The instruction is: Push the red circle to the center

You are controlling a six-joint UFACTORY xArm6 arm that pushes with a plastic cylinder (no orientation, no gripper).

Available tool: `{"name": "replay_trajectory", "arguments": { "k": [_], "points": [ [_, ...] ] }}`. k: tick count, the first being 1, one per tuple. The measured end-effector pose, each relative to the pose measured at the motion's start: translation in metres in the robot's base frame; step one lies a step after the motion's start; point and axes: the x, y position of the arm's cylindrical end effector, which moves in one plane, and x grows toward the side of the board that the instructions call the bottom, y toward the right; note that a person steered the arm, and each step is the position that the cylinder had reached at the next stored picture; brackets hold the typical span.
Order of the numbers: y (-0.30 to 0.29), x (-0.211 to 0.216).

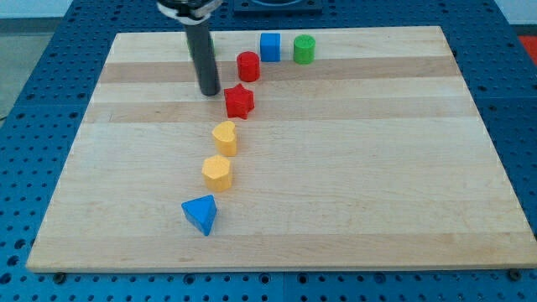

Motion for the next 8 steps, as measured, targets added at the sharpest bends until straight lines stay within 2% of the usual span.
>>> {"name": "replay_trajectory", "arguments": {
  "k": [1, 2, 4, 5, 6, 7, 8],
  "points": [
    [0.042, -0.001],
    [0.059, -0.018],
    [0.103, -0.027],
    [0.097, -0.040],
    [0.165, -0.034],
    [0.233, -0.044],
    [0.239, -0.115]
  ]
}}
